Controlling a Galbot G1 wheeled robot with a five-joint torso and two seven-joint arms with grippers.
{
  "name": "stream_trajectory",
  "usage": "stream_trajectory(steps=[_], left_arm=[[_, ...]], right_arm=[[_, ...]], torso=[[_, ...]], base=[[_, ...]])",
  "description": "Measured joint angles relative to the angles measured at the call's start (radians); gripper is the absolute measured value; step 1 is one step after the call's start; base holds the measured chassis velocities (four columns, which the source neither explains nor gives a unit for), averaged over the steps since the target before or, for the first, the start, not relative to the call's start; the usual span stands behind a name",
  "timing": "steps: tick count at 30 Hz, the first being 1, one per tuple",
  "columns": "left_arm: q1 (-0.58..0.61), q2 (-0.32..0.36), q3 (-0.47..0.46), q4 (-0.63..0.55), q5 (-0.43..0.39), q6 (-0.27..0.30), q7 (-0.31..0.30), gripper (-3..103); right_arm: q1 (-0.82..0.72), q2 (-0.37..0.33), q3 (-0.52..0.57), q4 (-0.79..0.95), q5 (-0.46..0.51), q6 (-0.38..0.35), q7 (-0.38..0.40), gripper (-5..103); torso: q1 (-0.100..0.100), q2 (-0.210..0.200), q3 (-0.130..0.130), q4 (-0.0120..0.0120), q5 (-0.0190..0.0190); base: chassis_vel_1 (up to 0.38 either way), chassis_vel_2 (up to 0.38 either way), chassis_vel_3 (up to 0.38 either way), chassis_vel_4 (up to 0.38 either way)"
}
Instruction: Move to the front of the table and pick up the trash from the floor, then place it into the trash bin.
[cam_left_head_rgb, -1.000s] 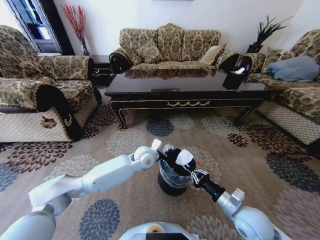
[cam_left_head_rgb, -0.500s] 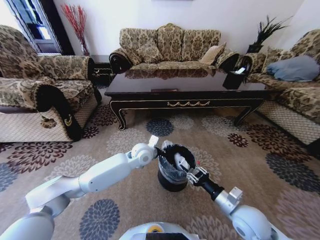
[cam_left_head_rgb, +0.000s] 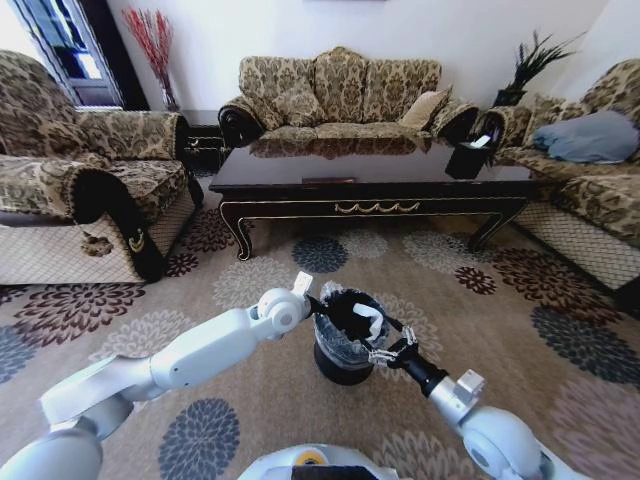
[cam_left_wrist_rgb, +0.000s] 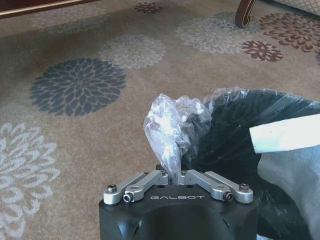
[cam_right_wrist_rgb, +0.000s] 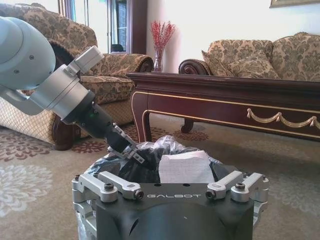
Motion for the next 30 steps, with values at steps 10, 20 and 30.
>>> stream_trajectory(steps=[10, 20, 30], left_arm=[[0.007, 0.0, -0.001, 0.001, 0.001, 0.0, -0.002, 3], [0.001, -0.011, -0.001, 0.006, -0.001, 0.0, -0.008, 3], [-0.021, -0.007, 0.004, 0.008, -0.021, 0.0, -0.015, 3]], right_arm=[[0.02, -0.014, 0.083, 0.009, -0.398, 0.104, -0.05, 100], [-0.053, 0.015, 0.09, 0.039, -0.375, 0.044, -0.018, 100], [-0.052, 0.057, 0.11, 0.079, -0.368, 0.006, 0.024, 100]], torso=[[0.0, 0.0, 0.0, 0.0002, 0.0], [0.0, 0.0, 0.0, -0.0002, 0.0], [0.0, 0.0, 0.0, 0.0003, -0.0001]], base=[[0.0, 0.0, 0.0, 0.0], [0.0, 0.0, 0.0, 0.0], [0.0, 0.0, 0.0, 0.0]])
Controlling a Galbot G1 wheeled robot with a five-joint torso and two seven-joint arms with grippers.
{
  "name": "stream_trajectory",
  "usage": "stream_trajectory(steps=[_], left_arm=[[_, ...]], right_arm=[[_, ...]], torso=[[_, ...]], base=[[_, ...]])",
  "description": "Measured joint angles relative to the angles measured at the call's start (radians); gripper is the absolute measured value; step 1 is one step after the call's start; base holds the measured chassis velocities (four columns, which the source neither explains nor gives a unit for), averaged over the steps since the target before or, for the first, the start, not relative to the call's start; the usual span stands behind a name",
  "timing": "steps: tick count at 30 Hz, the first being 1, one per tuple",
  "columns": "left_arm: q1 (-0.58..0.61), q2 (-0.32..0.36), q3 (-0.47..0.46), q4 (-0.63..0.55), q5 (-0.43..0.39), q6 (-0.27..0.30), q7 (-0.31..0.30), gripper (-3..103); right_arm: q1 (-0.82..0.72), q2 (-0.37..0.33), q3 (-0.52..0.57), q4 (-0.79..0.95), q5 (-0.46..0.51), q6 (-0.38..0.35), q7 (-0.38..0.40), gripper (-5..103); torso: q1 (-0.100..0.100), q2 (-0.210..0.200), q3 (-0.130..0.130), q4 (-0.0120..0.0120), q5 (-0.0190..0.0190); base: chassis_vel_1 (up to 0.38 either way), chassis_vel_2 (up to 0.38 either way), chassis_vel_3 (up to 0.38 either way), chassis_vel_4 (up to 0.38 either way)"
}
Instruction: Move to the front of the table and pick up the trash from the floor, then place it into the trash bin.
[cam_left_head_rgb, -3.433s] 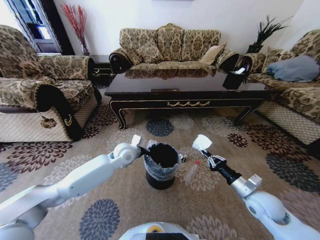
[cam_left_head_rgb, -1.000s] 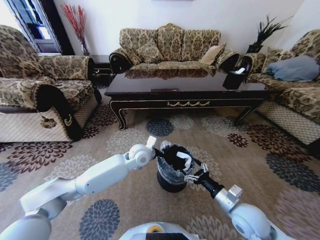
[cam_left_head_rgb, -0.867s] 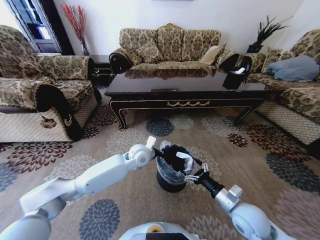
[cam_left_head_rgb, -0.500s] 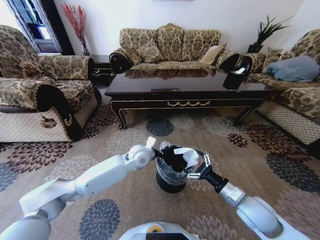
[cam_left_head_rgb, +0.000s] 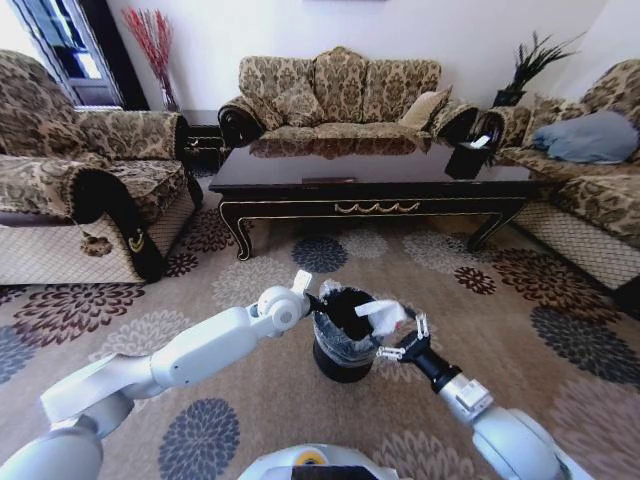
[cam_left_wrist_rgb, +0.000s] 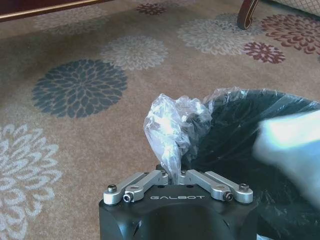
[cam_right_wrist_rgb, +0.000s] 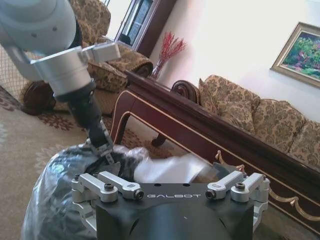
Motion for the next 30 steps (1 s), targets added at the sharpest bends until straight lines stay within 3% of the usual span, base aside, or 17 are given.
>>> stream_trajectory(steps=[3, 7, 11, 13, 16, 24, 30], left_arm=[[0.0, 0.0, -0.002, -0.001, -0.005, 0.0, -0.003, 3], [0.001, 0.0, -0.002, -0.001, -0.007, 0.0, -0.006, 3], [0.008, 0.002, -0.009, -0.007, -0.009, 0.0, -0.008, 3], [0.018, 0.016, -0.019, -0.017, -0.007, 0.0, -0.006, 3], [0.038, 0.034, -0.036, -0.022, 0.005, 0.0, -0.005, 3], [0.092, 0.093, -0.114, -0.042, 0.011, 0.0, 0.009, 3], [0.18, 0.152, -0.215, -0.044, 0.027, 0.0, 0.037, 3]], right_arm=[[-0.02, 0.0, 0.003, 0.028, 0.062, -0.016, -0.016, 100], [-0.024, 0.002, 0.026, 0.033, 0.048, 0.004, -0.078, 100], [-0.014, 0.009, 0.012, 0.017, 0.098, -0.001, -0.016, 100], [-0.015, 0.007, 0.013, 0.011, 0.213, -0.006, 0.004, 100], [-0.005, 0.006, 0.012, 0.01, 0.266, -0.002, 0.008, 100], [0.009, 0.012, 0.0, 0.009, 0.291, -0.003, 0.013, 100], [0.043, 0.004, 0.0, -0.022, 0.353, -0.041, 0.062, 100]], torso=[[0.0, 0.0, 0.0, -0.0003, 0.0005], [0.0, 0.0, 0.0, 0.0002, 0.0004], [0.0, 0.0, 0.0, -0.0001, 0.0003], [0.0, 0.0, 0.0, -0.0004, 0.0], [0.0, 0.0, 0.0, -0.0003, 0.0], [0.0, 0.0, 0.0, -0.0004, 0.0], [0.0, 0.0, 0.0, 0.0, -0.0002]], base=[[0.0, 0.0, 0.0, 0.0], [0.0, 0.0, 0.0, 0.0], [0.0, 0.0, 0.0, 0.0], [0.0, 0.0, 0.0, 0.0], [0.0, 0.0, 0.0, 0.0], [0.0, 0.0, 0.0, 0.0], [0.0, 0.0, 0.0, 0.0]])
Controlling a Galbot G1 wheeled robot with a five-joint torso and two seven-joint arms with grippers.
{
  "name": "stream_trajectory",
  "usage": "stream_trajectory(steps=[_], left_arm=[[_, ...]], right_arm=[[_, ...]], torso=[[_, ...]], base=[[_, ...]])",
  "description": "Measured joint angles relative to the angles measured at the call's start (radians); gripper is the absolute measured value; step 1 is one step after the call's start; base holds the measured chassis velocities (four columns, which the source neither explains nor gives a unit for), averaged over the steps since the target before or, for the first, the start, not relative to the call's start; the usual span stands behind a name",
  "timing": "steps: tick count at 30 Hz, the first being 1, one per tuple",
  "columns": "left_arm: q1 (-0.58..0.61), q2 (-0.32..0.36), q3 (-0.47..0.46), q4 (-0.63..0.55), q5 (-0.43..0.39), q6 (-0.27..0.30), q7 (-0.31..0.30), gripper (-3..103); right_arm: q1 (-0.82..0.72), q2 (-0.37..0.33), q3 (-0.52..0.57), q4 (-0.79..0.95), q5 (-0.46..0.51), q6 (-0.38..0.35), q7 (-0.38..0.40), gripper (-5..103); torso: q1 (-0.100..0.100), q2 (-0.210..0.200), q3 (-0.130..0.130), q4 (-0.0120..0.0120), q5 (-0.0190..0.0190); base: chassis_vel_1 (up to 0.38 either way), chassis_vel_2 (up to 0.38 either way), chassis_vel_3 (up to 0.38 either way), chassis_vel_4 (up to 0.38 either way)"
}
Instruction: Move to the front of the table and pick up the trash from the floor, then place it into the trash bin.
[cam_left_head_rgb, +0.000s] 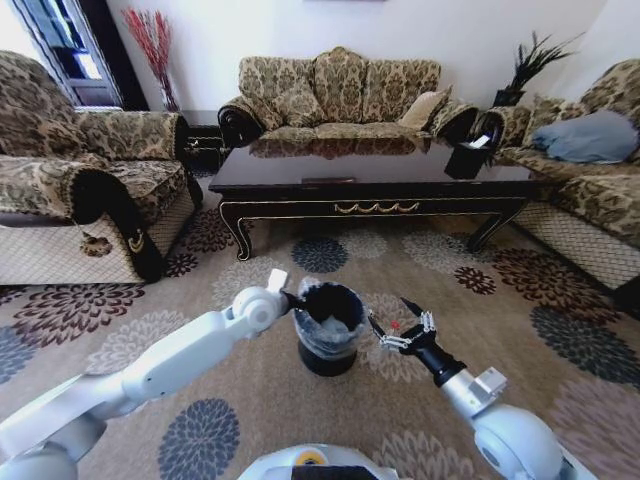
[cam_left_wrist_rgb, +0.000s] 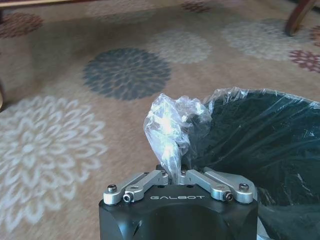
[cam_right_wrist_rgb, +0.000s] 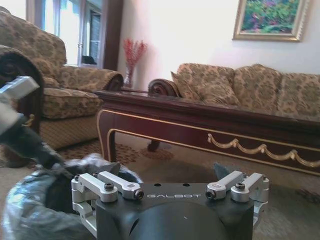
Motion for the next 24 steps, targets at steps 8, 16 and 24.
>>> stream_trajectory(steps=[8, 16, 24], left_arm=[[0.154, 0.064, -0.203, -0.004, 0.039, 0.0, 0.059, 3], [0.341, 0.133, -0.401, -0.031, 0.104, 0.0, 0.118, 3], [0.479, 0.154, -0.489, -0.063, 0.146, -0.004, 0.143, 3]], right_arm=[[0.09, -0.01, -0.039, -0.12, 0.094, -0.061, 0.052, 100], [0.264, -0.002, -0.158, -0.315, 0.159, -0.14, 0.12, 100], [0.38, 0.011, -0.261, -0.458, 0.129, -0.164, 0.155, 100]], torso=[[0.0, 0.0, 0.0, -0.0001, 0.0002], [0.0, 0.0, 0.0, 0.0, 0.0004], [0.0, 0.0, 0.0, 0.0002, 0.0003]], base=[[0.0, 0.0, 0.0, 0.0], [0.0, 0.0, 0.0, 0.0], [0.0, 0.0, 0.0, 0.0]])
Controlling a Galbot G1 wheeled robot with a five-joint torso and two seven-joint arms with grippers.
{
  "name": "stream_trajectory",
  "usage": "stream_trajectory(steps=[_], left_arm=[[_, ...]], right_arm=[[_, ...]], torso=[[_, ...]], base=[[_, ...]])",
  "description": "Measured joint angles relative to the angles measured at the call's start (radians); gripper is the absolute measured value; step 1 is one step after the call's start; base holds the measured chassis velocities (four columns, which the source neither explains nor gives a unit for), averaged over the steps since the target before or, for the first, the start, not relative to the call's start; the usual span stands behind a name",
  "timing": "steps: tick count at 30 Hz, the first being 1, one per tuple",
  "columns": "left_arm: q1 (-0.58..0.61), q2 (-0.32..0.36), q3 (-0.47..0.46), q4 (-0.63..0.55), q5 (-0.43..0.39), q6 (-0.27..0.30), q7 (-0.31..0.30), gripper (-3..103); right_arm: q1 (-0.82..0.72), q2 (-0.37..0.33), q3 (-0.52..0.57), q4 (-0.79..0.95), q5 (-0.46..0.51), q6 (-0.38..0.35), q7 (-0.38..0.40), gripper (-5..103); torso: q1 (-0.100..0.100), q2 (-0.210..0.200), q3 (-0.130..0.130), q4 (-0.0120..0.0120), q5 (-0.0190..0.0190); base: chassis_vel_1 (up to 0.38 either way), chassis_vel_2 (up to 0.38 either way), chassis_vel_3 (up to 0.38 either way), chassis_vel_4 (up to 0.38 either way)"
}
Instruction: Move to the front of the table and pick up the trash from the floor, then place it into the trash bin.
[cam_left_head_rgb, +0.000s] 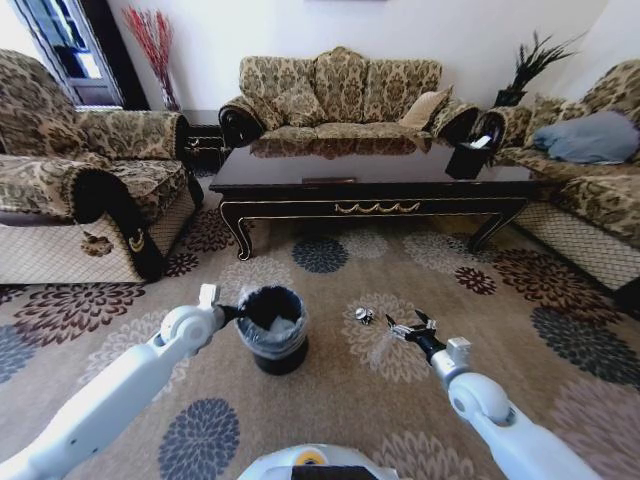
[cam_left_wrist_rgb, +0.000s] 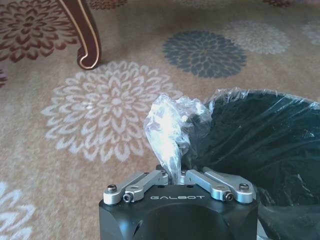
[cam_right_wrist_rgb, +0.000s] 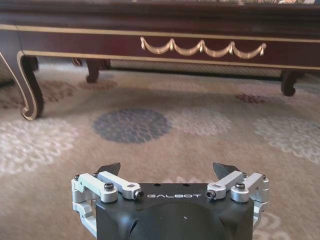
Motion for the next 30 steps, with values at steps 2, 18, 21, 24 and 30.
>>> stream_trajectory(steps=[2, 18, 21, 24, 30], left_arm=[[0.002, -0.011, 0.001, 0.0, 0.004, -0.002, 0.002, 3], [0.046, 0.031, -0.007, -0.072, 0.004, -0.006, 0.004, 3], [0.063, 0.053, -0.024, -0.097, -0.002, -0.006, 0.002, 3], [0.072, 0.067, -0.039, -0.104, -0.01, -0.006, 0.003, 3], [0.104, 0.085, -0.097, -0.107, -0.019, -0.008, 0.01, 3]], right_arm=[[0.005, 0.011, -0.005, -0.036, -0.025, -0.002, 0.007, 100], [0.181, 0.03, -0.143, -0.154, 0.097, -0.203, 0.193, 100], [0.255, 0.04, -0.188, -0.198, 0.146, -0.229, 0.215, 100], [0.294, 0.054, -0.214, -0.227, 0.167, -0.248, 0.244, 100], [0.383, 0.088, -0.286, -0.312, 0.208, -0.299, 0.353, 100]], torso=[[0.0, 0.0, 0.0, -0.0006, 0.0], [0.0, 0.0, 0.0, -0.0006, 0.0001], [0.0, 0.0, 0.0, 0.0001, -0.0001], [0.0, 0.0, 0.0, -0.0007, -0.0001], [0.0, 0.0, 0.0, 0.0, 0.0001]], base=[[0.0, 0.0, 0.0, 0.0], [0.0, 0.0, 0.0, 0.0], [0.0, 0.0, 0.0, 0.0], [0.0, 0.0, 0.0, 0.0], [0.0, 0.0, 0.0, 0.0]])
